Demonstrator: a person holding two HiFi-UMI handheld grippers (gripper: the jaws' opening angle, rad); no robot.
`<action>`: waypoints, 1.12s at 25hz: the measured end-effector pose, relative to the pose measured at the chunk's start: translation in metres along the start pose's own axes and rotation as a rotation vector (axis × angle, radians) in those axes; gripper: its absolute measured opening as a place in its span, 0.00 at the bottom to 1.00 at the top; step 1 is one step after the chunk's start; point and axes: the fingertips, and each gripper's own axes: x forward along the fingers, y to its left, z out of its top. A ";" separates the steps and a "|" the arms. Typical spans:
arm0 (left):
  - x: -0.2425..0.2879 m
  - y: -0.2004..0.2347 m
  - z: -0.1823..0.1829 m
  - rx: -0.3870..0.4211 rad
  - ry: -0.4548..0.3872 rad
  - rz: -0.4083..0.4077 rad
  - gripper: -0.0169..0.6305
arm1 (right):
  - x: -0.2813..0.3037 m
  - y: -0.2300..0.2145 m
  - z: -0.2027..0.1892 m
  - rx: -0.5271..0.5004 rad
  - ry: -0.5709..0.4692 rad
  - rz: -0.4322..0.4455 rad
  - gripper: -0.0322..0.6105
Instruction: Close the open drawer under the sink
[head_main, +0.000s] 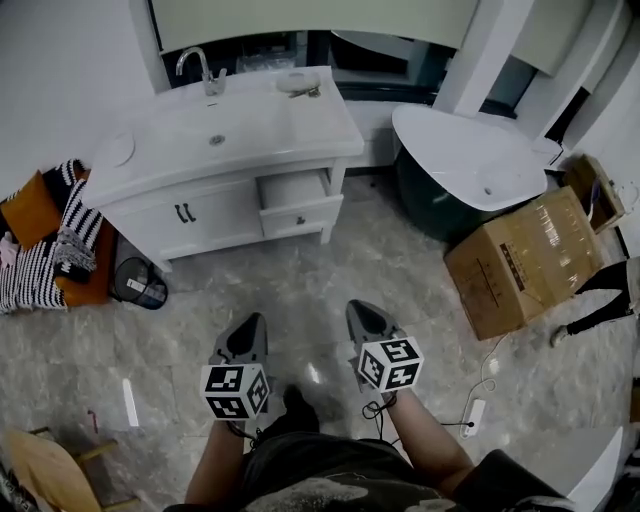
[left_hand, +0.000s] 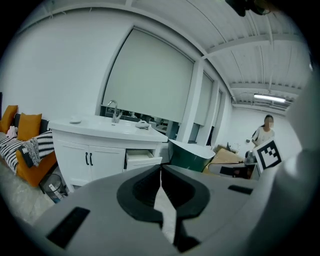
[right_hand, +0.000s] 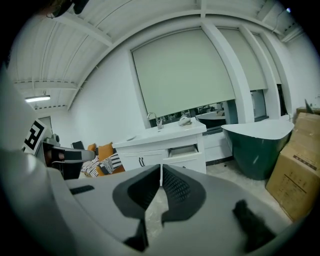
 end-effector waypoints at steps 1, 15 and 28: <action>0.006 0.010 0.002 -0.007 0.005 0.002 0.05 | 0.011 0.001 0.003 0.003 -0.001 -0.004 0.09; 0.068 0.084 -0.011 -0.077 0.060 0.015 0.06 | 0.102 -0.014 0.005 0.002 0.017 -0.077 0.09; 0.162 0.115 -0.026 -0.097 0.116 0.118 0.06 | 0.237 -0.077 -0.022 0.029 0.103 -0.019 0.29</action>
